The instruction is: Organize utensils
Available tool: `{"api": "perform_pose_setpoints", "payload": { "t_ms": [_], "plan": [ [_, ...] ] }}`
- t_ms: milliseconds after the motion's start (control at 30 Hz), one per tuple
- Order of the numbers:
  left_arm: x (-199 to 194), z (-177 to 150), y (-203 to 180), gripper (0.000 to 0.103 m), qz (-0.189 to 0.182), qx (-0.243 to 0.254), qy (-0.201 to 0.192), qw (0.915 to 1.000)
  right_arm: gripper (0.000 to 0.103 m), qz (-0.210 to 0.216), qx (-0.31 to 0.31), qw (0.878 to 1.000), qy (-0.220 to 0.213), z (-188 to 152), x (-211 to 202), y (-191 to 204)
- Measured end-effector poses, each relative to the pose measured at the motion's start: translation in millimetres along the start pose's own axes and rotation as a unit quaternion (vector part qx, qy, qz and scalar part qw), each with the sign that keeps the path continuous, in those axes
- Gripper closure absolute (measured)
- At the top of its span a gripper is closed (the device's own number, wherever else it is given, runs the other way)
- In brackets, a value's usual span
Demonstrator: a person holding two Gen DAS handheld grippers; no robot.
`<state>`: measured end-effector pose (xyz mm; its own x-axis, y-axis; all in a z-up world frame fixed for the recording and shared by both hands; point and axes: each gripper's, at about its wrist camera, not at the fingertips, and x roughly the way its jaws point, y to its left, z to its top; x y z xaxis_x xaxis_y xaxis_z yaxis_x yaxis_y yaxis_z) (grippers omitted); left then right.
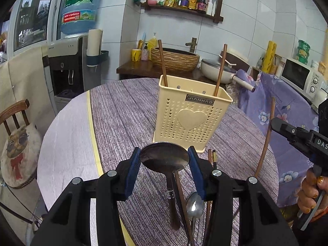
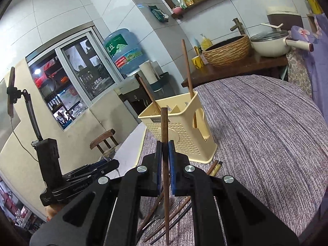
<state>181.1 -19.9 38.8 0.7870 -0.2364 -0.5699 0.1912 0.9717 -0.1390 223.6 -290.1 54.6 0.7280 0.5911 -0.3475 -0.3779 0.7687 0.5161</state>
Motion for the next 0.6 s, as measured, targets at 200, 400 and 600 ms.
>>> {"api": "perform_pose_setpoints", "payload": {
  "t_ms": [200,400,600],
  "plan": [
    [-3,8,-1,0.057,-0.006,0.004,-0.006,1.0,0.096,0.007,-0.025,1.0,-0.013,10,-8,14],
    [-8,19,0,0.057,-0.015,0.003,-0.013,0.9998,0.096,0.011,-0.043,0.999,-0.017,22,-11,24],
    [-18,57,4,0.057,-0.038,-0.004,-0.04,0.9985,0.096,0.018,-0.07,0.996,-0.052,55,-20,40]
  ]
}}
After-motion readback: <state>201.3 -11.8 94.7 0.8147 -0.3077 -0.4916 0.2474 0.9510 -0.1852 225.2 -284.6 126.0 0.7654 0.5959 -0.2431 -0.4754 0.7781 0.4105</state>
